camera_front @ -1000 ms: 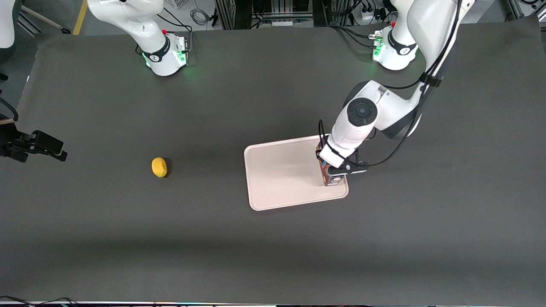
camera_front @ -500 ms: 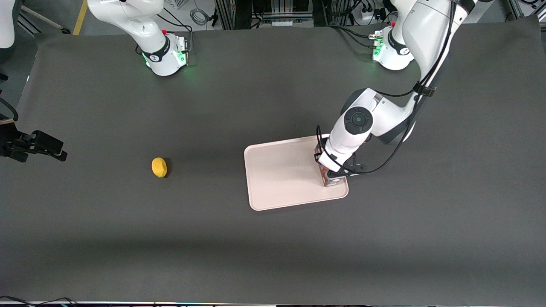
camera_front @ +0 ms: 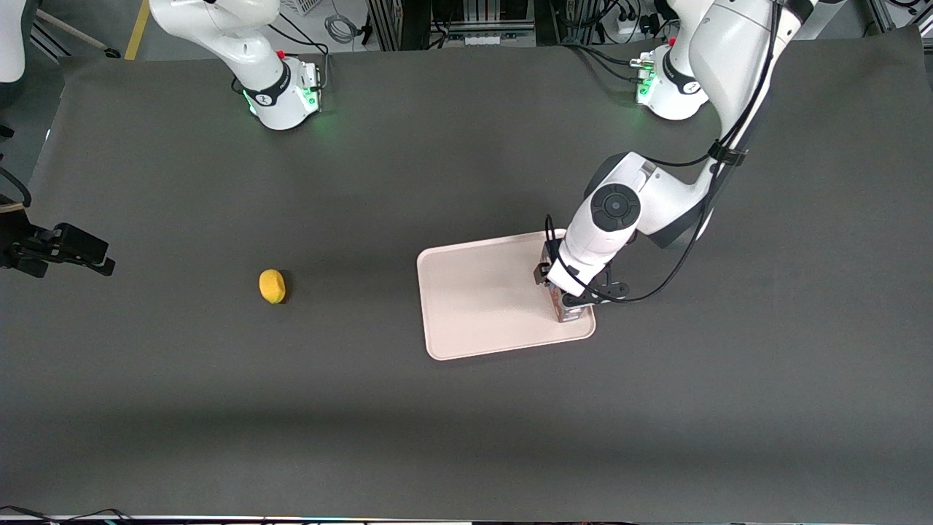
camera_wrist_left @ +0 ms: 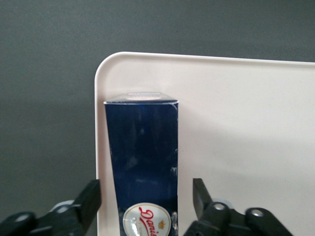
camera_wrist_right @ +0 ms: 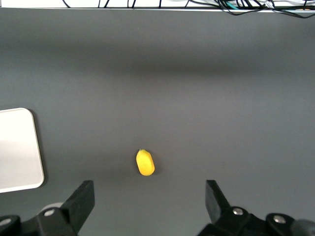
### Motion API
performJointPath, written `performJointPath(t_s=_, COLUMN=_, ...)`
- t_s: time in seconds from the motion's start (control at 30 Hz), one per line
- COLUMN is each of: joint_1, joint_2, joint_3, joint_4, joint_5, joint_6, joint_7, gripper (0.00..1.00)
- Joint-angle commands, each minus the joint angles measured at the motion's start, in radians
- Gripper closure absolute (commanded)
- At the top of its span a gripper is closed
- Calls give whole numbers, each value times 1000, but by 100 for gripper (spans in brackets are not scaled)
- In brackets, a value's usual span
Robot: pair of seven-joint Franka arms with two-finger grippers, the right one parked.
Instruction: Place cookie box on tray
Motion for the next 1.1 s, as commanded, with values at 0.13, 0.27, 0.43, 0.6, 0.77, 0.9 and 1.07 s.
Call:
performJointPath(t_s=0.13, joint_1=-12, joint_2=-33, joint_3=14, joint_4=23, joint_5=15, joint_6=-10, joint_7=-23, gripper=0)
performJointPath(t_s=0.27, joint_1=3, joint_2=-72, joint_3=16, joint_4=24, joint_5=15, joint_6=-25, joint_7=-12, gripper=0)
performJointPath(t_s=0.43, joint_1=28, joint_2=-117, joint_3=16, joint_4=53, joint_5=11, joint_6=-89, joint_7=82, gripper=0)
performJointPath(t_s=0.6, joint_1=54, joint_2=-167, joint_3=35, joint_4=95, joint_5=3, joint_6=-169, joint_7=148, gripper=0)
performJointPath(t_s=0.77, joint_1=82, joint_2=-252, joint_3=77, joint_4=101, joint_5=-17, joint_6=-238, joint_7=290, gripper=0)
performJointPath(t_s=0.9, joint_1=100, joint_2=-329, joint_3=138, joint_4=101, joint_5=-95, joint_6=-316, joint_7=417, gripper=0)
performJointPath(t_s=1.07, joint_1=143, joint_2=-411, joint_3=218, joint_4=103, joint_5=-132, joint_6=-427, joint_7=594, gripper=0)
